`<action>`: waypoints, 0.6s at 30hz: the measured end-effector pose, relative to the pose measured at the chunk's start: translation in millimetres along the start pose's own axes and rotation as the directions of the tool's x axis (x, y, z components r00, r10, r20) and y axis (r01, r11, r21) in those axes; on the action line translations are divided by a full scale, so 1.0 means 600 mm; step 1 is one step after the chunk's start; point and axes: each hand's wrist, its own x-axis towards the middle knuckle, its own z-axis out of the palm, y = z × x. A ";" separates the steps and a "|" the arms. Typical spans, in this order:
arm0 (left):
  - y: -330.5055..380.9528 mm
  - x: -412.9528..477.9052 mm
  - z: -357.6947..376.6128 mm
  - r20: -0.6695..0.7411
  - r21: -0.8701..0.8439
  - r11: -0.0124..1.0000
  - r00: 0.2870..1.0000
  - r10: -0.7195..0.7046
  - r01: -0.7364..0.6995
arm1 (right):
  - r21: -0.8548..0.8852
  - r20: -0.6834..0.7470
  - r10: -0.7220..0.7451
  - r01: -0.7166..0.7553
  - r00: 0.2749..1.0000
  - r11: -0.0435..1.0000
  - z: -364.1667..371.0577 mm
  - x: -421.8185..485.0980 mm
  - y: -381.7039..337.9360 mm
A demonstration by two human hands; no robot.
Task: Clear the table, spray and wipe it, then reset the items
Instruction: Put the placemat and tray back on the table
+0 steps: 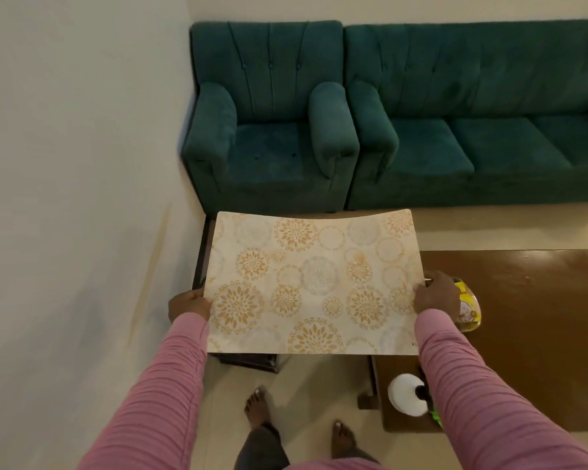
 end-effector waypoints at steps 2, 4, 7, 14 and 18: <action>-0.014 -0.047 0.026 -0.016 -0.003 1.000 1.000 -0.002 0.002 | 0.004 0.013 0.000 0.000 1.000 1.000 -0.032 0.017 0.034; -0.023 -0.093 0.048 -0.037 -0.024 1.000 0.999 -0.013 0.012 | -0.002 0.041 0.005 -0.005 0.999 1.000 -0.061 0.031 0.066; -0.042 -0.160 0.076 -0.055 -0.043 0.999 0.998 -0.017 0.014 | 0.006 0.050 -0.017 0.017 0.999 1.000 -0.102 0.044 0.112; -0.085 -0.283 0.108 -0.064 -0.058 0.998 0.998 0.026 -0.030 | 0.023 0.047 -0.034 0.033 0.998 0.999 -0.172 0.048 0.212; -0.119 -0.349 0.134 -0.051 -0.077 0.995 0.997 0.054 -0.058 | 0.017 0.051 -0.040 0.039 0.998 0.999 -0.220 0.043 0.282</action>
